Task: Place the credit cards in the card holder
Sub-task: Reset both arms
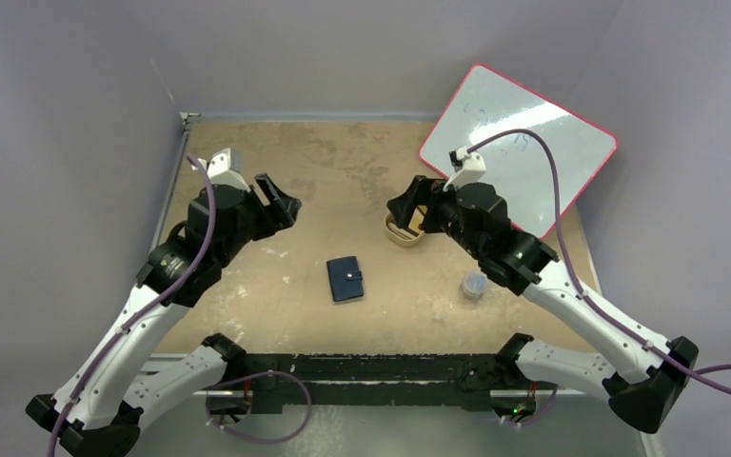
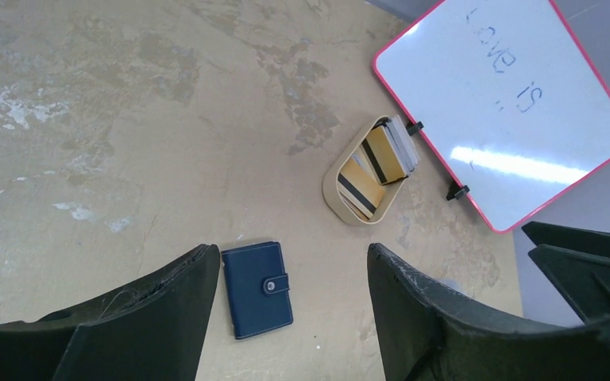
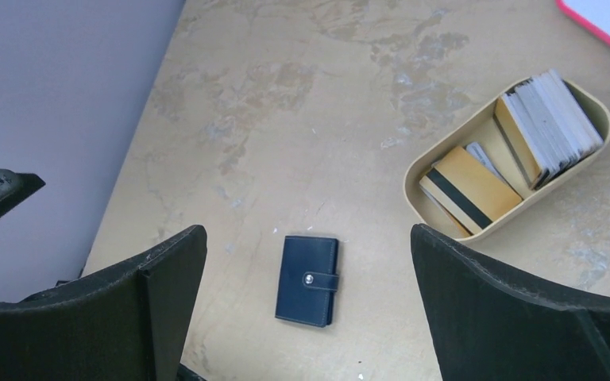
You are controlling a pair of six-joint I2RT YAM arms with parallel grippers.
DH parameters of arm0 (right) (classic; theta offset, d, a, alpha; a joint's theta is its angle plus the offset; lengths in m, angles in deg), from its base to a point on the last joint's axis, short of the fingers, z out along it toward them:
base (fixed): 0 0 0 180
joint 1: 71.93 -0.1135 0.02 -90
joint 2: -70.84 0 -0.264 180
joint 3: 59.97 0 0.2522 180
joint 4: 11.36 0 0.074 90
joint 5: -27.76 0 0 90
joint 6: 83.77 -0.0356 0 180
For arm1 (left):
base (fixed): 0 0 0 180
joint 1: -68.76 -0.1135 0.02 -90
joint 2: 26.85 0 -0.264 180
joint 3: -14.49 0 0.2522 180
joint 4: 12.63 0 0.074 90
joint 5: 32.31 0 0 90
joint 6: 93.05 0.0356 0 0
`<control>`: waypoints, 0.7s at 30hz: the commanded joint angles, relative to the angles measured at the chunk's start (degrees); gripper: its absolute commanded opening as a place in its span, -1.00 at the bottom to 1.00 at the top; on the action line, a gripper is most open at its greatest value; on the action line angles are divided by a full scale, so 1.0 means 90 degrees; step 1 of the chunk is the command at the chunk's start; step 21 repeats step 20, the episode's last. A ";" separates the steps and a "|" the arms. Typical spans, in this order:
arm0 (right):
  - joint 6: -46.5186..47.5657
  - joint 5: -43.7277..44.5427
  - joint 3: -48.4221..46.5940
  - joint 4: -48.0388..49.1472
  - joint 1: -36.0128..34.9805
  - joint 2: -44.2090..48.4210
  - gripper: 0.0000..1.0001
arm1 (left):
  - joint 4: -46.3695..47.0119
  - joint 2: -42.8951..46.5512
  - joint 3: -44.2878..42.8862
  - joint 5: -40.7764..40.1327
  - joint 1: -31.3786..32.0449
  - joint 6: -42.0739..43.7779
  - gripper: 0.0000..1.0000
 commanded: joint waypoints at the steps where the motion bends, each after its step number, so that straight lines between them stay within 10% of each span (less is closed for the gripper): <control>1: 0.0016 -0.0180 0.0009 0.0619 0.0000 0.0097 0.99 | 0.0592 0.0348 0.0238 -0.0160 0.0042 0.0071 0.35; 21: 0.0113 -0.0268 -0.0244 0.0620 0.0000 0.0203 0.99 | 0.0636 0.0421 0.0497 -0.0384 0.0042 -0.0088 0.36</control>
